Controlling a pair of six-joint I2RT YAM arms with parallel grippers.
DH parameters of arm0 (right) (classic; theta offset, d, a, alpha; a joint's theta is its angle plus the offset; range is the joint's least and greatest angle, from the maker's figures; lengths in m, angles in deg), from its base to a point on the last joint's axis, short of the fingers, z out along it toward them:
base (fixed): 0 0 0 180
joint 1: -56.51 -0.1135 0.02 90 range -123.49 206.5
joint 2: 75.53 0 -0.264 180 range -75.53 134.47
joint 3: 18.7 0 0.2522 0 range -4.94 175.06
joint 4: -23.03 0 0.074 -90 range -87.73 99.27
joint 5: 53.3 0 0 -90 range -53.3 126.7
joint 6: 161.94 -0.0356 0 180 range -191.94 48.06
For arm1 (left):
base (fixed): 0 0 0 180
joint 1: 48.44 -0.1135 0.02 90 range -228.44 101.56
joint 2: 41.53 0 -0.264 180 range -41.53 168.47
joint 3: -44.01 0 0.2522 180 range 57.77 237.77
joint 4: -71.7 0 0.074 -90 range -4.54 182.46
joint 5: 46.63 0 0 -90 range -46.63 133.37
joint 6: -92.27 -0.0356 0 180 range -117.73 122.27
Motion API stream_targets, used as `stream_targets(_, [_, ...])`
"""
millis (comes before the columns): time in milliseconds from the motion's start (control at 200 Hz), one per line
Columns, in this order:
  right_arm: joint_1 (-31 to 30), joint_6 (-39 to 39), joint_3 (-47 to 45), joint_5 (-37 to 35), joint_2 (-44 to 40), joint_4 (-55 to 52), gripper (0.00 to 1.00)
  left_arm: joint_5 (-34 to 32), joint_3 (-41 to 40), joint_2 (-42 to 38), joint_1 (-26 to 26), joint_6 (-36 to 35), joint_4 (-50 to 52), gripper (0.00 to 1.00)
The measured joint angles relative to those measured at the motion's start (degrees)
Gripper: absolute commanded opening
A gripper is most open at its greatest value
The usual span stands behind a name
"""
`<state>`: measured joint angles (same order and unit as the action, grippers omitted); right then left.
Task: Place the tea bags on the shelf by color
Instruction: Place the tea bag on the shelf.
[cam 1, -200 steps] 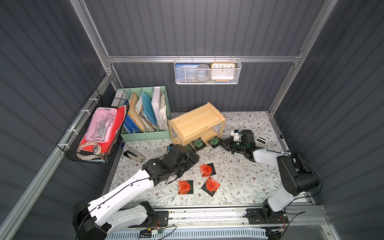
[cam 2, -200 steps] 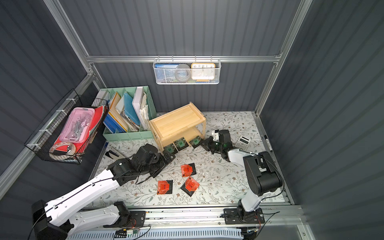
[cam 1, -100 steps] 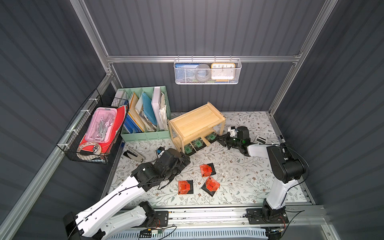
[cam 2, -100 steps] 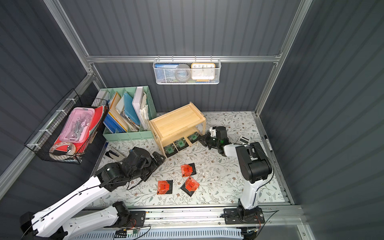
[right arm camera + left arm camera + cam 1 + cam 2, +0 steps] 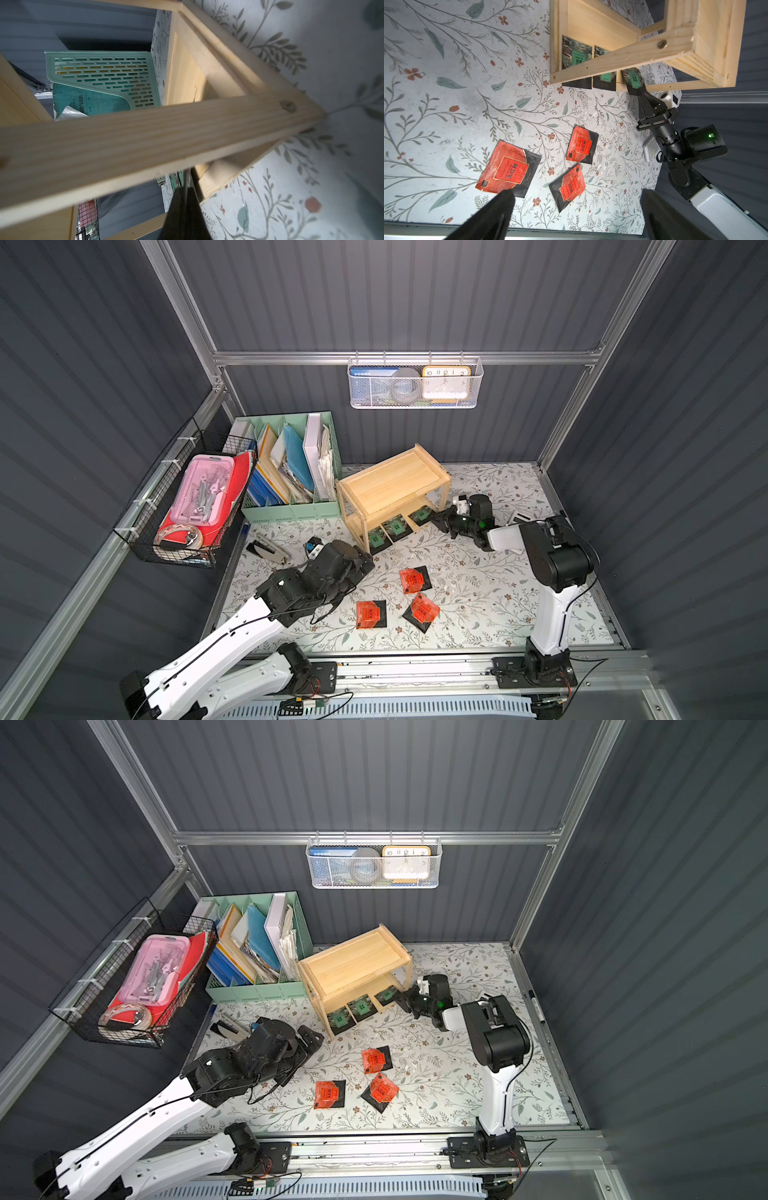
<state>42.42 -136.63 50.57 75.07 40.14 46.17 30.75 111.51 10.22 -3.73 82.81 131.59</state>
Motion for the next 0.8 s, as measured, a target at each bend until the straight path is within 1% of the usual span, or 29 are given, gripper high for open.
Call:
stream_targets(580, [-0.22, -2.19, 0.79, -0.07, 2.29, -0.24, 0.0, -0.28, -0.94, -1.36, -0.02, 0.72, 1.05, 1.0])
stream_targets(800, [-0.37, -3.54, 2.25, -0.02, 4.81, -0.07, 0.0, -0.28, -0.96, -1.44, -0.02, 1.07, 1.4, 1.0])
